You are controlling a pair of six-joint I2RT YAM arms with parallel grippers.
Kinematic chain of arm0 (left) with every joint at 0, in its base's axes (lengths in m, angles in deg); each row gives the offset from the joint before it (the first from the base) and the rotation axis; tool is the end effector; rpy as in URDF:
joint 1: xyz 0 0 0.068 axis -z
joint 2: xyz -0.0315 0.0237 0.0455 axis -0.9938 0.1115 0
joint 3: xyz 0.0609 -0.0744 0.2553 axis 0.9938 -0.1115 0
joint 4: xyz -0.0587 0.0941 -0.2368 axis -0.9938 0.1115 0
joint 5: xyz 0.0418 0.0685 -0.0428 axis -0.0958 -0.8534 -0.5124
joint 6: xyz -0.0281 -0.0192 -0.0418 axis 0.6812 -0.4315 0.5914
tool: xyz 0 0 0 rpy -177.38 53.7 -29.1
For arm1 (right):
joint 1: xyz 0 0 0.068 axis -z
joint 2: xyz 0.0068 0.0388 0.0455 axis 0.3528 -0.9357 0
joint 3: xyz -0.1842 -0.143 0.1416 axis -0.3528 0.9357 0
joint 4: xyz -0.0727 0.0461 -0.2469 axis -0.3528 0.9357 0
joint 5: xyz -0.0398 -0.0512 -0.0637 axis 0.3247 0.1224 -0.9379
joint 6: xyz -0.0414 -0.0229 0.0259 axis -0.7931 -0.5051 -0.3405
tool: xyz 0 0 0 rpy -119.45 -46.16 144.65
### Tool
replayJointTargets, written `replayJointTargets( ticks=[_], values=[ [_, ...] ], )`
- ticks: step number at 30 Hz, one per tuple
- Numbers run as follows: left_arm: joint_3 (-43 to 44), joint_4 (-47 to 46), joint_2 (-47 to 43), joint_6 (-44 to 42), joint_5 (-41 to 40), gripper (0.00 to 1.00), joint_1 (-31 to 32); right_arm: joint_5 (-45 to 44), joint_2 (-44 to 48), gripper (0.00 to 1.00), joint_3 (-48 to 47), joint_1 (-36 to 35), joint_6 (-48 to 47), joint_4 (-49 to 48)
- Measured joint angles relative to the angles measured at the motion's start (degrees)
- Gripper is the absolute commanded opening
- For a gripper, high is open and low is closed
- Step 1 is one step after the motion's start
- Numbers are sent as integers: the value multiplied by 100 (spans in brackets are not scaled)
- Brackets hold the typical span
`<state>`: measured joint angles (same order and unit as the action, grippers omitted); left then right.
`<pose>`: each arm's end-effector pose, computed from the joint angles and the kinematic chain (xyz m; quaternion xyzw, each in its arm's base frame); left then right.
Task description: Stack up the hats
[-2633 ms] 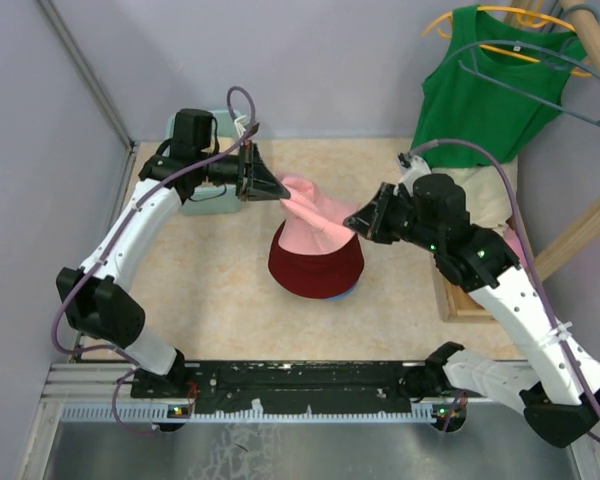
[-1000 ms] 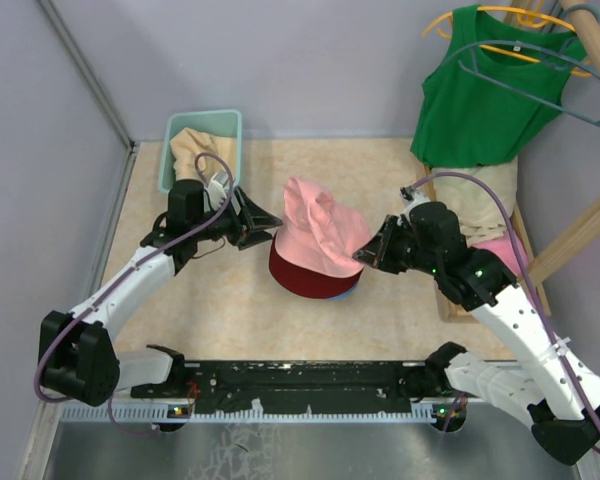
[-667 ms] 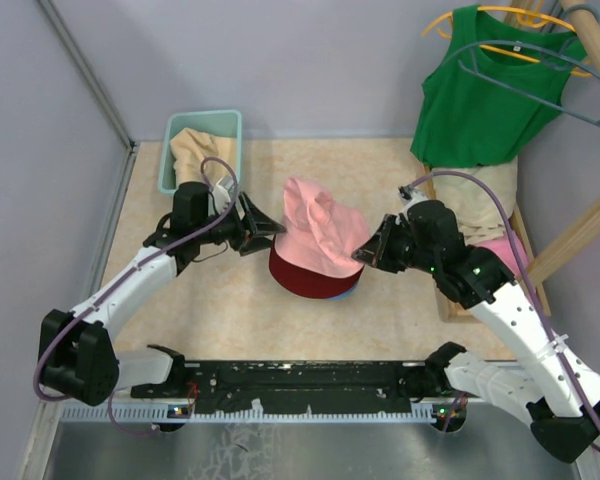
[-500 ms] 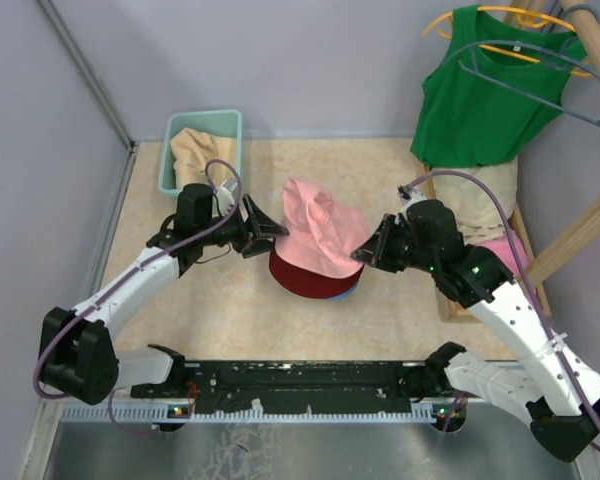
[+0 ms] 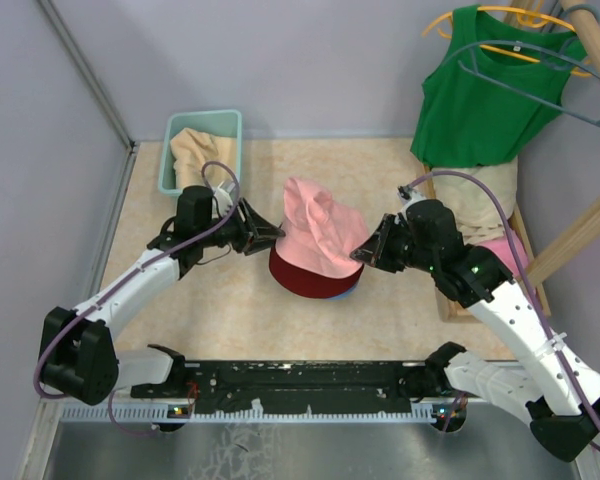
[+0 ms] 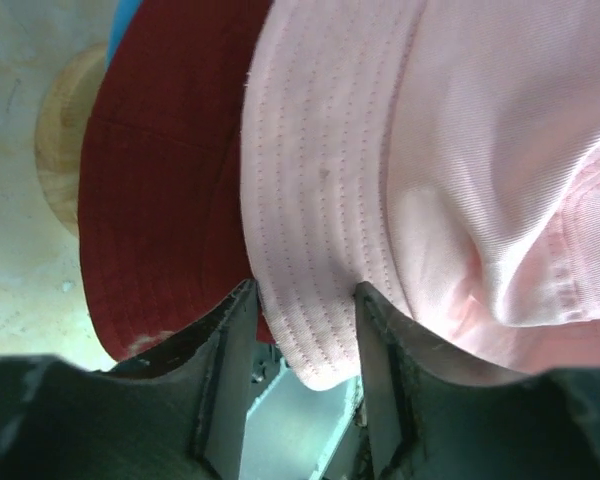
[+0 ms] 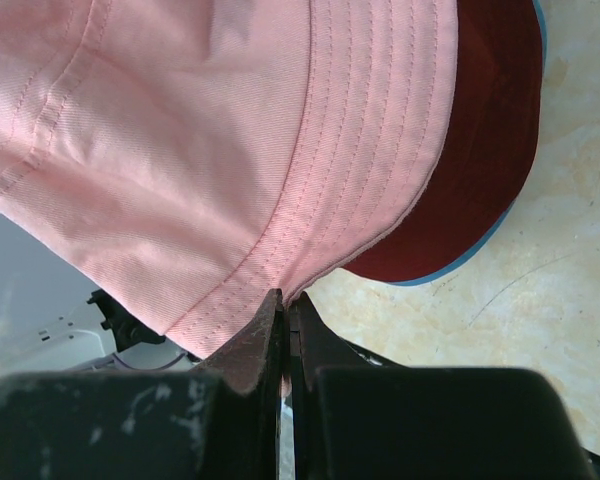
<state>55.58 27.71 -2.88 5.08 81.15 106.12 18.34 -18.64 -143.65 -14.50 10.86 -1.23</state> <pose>0.2493 -0.1253 0.2662 -0.1014 0.8280 -0.5103 0.2094 0.1423 0.1058 0.3579 0.0586 0.8775 0.3516 0.3209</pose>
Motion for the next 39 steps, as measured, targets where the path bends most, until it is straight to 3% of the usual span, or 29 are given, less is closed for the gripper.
replayJointTargets(
  ticks=[4, 12, 25, 29, 33, 39],
  values=[
    [-20, -63, 0, 50, -87, 34, 0, 7, 0, 0, 2, 0, 4, 0],
    [-26, -72, -35, 66, -240, 0, 0, 24, 0, 0, 11, 0, 4, -2],
    [-162, 94, -680, -232, -358, 0, -245, 70, -22, 1, 275, 0, -15, -26],
    [-343, 105, -667, -404, -149, 0, -282, 87, -44, 19, 275, 0, -70, -28],
    [-509, 52, -651, -573, 92, 0, -304, 52, -42, 51, 275, 0, -175, 44],
    [-522, -81, -649, -907, 334, 0, -332, -332, 87, 61, 275, 2, -409, 350]
  ],
)
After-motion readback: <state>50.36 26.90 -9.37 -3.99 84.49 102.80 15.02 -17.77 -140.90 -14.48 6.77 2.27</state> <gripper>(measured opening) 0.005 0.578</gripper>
